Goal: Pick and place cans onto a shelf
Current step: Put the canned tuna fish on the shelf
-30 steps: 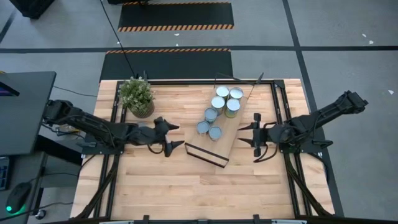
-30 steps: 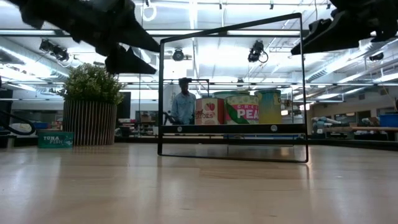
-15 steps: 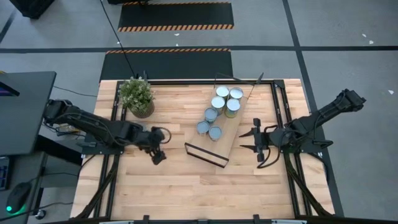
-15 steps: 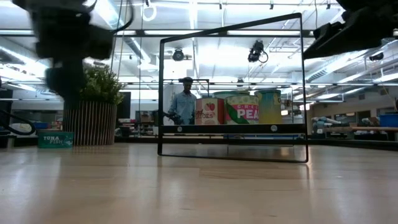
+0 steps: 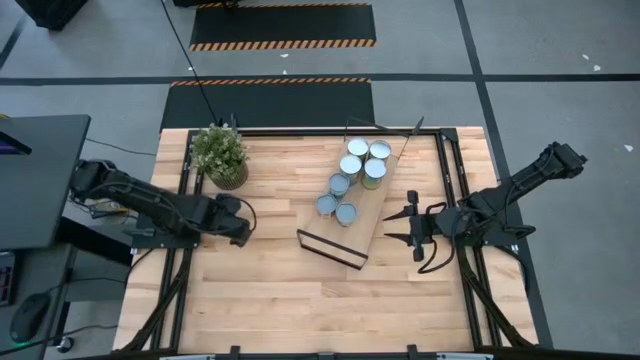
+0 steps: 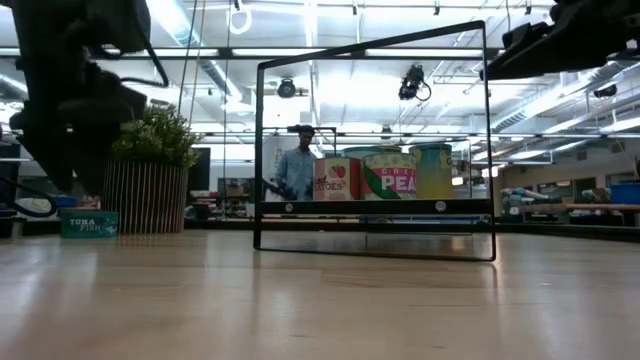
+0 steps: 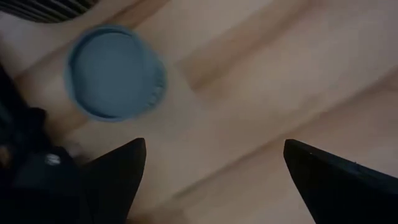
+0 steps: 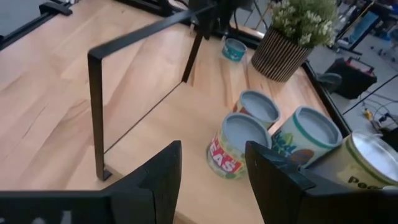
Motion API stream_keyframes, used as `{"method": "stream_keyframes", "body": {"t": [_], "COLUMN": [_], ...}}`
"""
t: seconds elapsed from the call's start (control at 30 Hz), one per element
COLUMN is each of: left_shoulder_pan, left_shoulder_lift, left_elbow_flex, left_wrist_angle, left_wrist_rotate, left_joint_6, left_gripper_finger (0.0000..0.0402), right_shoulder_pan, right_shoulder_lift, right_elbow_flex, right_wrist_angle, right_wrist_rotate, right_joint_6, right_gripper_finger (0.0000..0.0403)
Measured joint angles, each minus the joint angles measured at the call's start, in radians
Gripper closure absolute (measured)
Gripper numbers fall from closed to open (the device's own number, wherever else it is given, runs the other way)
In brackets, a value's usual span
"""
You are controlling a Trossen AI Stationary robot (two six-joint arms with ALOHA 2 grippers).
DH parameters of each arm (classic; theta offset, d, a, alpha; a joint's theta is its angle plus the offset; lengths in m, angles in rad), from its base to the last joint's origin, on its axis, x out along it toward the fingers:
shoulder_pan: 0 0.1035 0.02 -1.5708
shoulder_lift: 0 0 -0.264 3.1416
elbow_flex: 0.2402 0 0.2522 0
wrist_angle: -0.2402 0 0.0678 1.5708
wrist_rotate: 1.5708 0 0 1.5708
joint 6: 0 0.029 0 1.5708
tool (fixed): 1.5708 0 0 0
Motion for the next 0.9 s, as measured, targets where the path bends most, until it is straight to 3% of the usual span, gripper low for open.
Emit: {"method": "stream_keyframes", "body": {"t": [0.23, 0.53, 0.9], "left_shoulder_pan": [0.104, 0.190, 0.351], "left_shoulder_lift": [0.000, 0.000, 0.000], "left_elbow_flex": [-0.073, -0.079, -0.079], "left_wrist_angle": [0.008, 0.088, 0.151], "left_wrist_rotate": [-0.023, -0.053, 0.082], "left_joint_6": [0.088, 0.259, 0.364], "left_gripper_finger": [0.0015, 0.0015, 0.0015], "right_shoulder_pan": [0.000, -0.001, -0.001], "right_shoulder_lift": [0.000, 0.000, 0.000], "right_elbow_flex": [0.000, 0.000, 0.000], "right_wrist_angle": [0.012, 0.012, 0.012], "right_wrist_rotate": [0.000, 0.000, 0.000], "right_joint_6": [-0.021, -0.023, -0.022], "right_gripper_finger": [0.0218, 0.0218, 0.0218]}}
